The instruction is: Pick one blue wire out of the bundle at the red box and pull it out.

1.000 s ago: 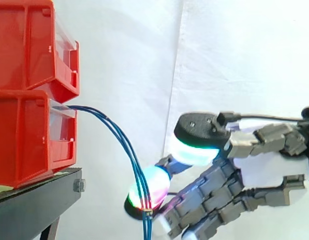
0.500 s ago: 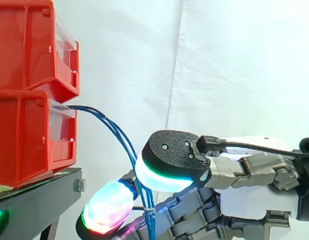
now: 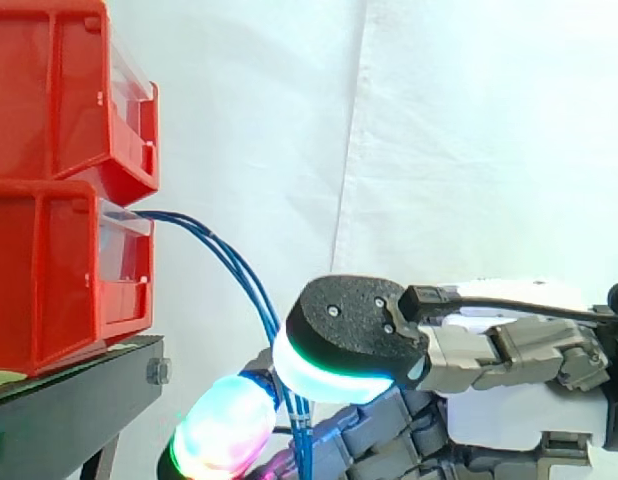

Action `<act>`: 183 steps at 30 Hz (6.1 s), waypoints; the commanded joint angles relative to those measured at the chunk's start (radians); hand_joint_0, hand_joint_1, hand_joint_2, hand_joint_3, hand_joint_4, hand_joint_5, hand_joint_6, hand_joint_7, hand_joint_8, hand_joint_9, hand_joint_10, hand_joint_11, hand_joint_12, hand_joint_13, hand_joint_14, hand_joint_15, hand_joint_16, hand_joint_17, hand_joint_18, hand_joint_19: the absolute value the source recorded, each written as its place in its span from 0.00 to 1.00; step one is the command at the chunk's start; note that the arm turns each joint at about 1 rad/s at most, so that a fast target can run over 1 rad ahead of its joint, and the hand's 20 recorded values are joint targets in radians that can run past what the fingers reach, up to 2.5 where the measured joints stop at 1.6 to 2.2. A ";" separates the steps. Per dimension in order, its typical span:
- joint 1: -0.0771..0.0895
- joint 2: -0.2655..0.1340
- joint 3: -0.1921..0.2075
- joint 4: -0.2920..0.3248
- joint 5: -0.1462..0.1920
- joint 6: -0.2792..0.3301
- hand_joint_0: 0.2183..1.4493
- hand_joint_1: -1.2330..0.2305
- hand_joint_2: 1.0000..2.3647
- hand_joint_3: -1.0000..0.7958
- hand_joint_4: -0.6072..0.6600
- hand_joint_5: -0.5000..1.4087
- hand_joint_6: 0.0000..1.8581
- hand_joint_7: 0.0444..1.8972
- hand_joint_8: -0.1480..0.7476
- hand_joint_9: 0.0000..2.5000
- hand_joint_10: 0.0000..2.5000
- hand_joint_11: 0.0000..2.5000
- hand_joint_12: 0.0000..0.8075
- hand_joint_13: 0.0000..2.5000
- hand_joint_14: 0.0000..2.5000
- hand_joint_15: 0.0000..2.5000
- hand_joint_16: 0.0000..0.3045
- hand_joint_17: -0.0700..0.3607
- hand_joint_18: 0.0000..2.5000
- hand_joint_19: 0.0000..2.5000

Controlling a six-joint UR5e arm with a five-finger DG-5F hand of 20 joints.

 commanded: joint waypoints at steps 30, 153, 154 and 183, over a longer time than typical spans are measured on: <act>-0.013 0.000 0.001 -0.068 -0.023 0.012 0.27 0.36 0.01 0.38 0.57 0.22 0.28 0.73 0.48 0.29 0.00 0.12 0.50 0.19 0.00 0.10 0.18 0.45 0.19 0.17; -0.036 0.155 0.084 -0.450 0.015 0.350 0.31 0.23 0.02 0.49 0.36 0.22 0.48 0.62 0.41 0.49 0.00 0.14 0.45 0.34 0.01 0.16 0.15 0.41 0.29 0.19; -0.036 0.157 0.084 -0.450 0.015 0.358 0.31 0.23 0.02 0.49 0.37 0.22 0.48 0.62 0.41 0.49 0.00 0.14 0.45 0.35 0.01 0.16 0.15 0.40 0.29 0.19; -0.040 0.157 0.130 -0.553 0.011 0.427 0.38 0.24 0.01 0.41 0.36 0.21 0.51 0.54 0.43 0.48 0.01 0.19 0.46 0.36 0.01 0.22 0.14 0.39 0.31 0.20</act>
